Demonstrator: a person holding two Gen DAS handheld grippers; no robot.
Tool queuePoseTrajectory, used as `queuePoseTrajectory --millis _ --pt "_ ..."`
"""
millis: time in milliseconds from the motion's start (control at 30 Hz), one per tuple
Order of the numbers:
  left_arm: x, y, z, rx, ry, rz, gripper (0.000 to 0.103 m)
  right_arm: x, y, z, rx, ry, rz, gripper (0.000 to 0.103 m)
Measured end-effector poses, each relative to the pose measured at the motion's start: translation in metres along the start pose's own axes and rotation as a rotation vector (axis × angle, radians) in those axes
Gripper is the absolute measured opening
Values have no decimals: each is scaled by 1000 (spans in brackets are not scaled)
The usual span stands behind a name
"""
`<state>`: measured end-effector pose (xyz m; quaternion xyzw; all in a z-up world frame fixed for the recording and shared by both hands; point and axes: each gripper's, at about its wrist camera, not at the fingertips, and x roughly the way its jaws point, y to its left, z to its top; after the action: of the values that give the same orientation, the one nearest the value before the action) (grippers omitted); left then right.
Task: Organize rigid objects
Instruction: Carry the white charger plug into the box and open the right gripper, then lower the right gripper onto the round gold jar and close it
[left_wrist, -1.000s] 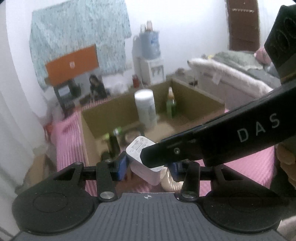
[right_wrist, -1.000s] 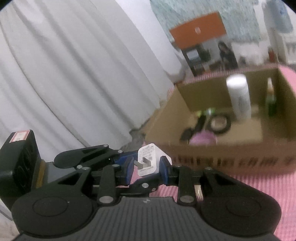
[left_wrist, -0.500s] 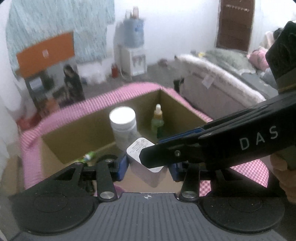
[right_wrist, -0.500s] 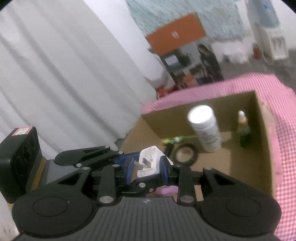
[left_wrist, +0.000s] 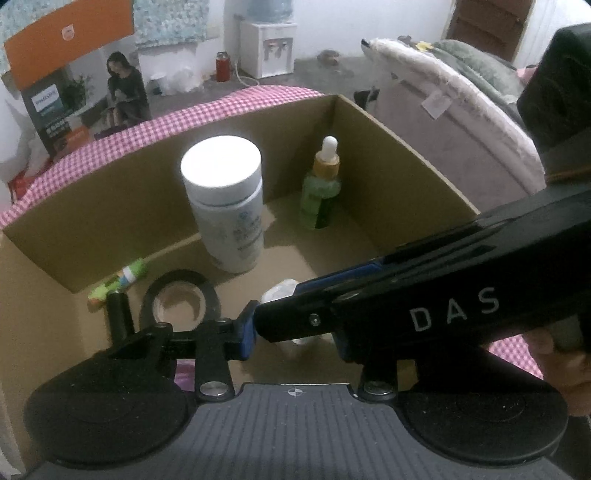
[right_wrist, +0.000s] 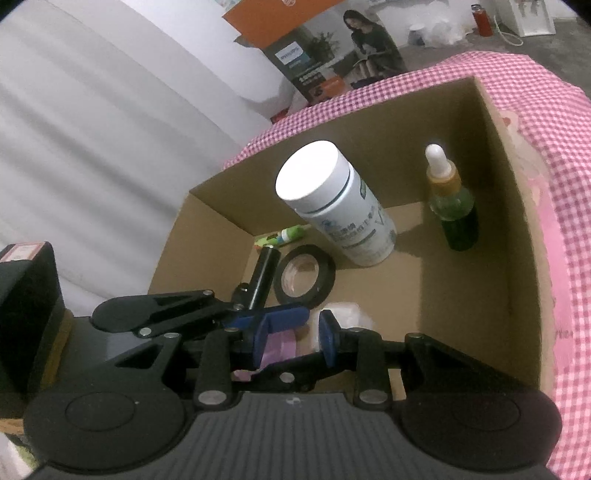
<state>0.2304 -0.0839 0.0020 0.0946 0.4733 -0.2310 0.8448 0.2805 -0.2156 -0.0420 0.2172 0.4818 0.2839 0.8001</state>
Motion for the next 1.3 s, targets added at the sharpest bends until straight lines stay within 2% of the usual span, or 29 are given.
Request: queuePoseTrajectory --millis 133,267,533,600,667,767,833,933,1100,1200,1300 --pt "1 0 4 -1 3 9 41 0 0 3 -2 -4 7 33" --pt "-8 -4 2 21 -28 32 43 -7 2 0 -11 -30 8 33" --pt "-58 -6 -15 17 -139 35 61 -65 24 -14 -54 -167 7 34" --pt "-75 -5 -26 15 -174 33 65 -83 32 -22 -68 -203 6 38" --pt "-89 -3 -36 5 -203 28 70 -98 40 -32 -77 -237 10 51" --pt "-106 0 -55 -15 -224 14 75 -116 49 -52 -84 -270 19 52" --pt "-111 1 -68 -27 -223 0 83 -120 52 -65 -75 -273 29 53" --pt "-110 1 -87 -33 -204 -13 86 -119 53 -87 -47 -257 47 55" --pt "-89 -5 -111 -40 -145 -13 87 -98 46 -123 21 -199 53 55" --pt "-75 -9 -119 -22 -126 24 87 -77 39 -136 59 -161 22 55" --pt "-57 -13 -123 -5 -98 29 87 -58 32 -143 79 -139 -12 55"
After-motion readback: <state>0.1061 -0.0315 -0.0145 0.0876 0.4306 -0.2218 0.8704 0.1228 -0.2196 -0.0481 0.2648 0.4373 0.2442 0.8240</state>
